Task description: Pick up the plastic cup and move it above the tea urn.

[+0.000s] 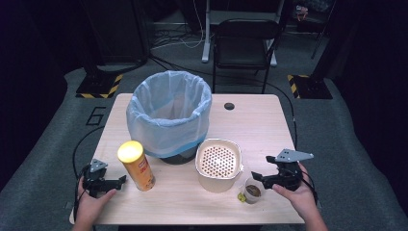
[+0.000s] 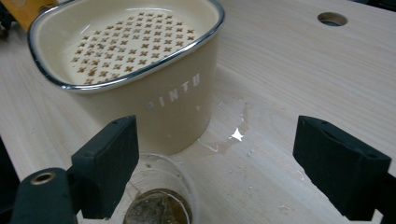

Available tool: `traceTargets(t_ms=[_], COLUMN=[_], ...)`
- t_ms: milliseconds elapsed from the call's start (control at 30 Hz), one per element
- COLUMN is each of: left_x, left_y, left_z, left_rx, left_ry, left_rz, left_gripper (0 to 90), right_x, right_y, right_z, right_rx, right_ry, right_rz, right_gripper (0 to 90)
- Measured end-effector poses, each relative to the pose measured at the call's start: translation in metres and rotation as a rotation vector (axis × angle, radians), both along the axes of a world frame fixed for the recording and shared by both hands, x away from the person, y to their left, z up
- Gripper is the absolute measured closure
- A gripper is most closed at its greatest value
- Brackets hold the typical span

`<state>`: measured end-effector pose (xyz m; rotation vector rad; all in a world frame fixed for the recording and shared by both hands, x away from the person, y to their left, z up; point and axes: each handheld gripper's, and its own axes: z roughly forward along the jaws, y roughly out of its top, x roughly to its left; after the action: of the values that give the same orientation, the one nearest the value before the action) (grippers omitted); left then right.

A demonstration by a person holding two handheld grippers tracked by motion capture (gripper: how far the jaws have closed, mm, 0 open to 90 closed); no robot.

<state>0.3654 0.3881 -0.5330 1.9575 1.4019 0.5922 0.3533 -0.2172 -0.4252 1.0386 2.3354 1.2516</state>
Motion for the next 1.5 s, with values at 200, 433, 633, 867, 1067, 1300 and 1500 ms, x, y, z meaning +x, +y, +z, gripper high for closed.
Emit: traceTargets(t_ms=[200,433,633,867,1067,1300,1500], left_x=[0.0,0.0,0.0,0.0,0.0,0.0,0.0], left_y=[0.0,0.0,0.0,0.0,0.0,0.0,0.0], left_z=[0.0,0.0,0.0,0.0,0.0,0.0,0.0], left_rx=[0.0,0.0,0.001,0.001,0.001,0.001,0.001], left_ry=[0.0,0.0,0.0,0.0,0.0,0.0,0.0], left_rz=[0.0,0.0,0.0,0.0,0.0,-0.001,0.0], left_gripper=[0.2,0.2,0.2,0.2,0.2,0.2,0.2], right_x=[-0.009,-0.022,-0.028,-0.032,-0.034,-0.035,-0.036], right_y=[0.009,0.014,0.016,0.022,0.023,0.026,0.025], right_z=[-0.007,-0.014,-0.022,-0.034,-0.044,-0.054,-0.056], right_rx=[-0.014,-0.011,-0.012,-0.031,-0.042,-0.083,-0.093], right_ry=[0.006,0.008,0.015,0.015,0.029,0.009,0.002], right_rz=[0.04,0.075,0.09,0.098,0.089,0.096,0.091], right_gripper=[13.5,11.3,10.1,10.1,12.8,15.5,27.4])
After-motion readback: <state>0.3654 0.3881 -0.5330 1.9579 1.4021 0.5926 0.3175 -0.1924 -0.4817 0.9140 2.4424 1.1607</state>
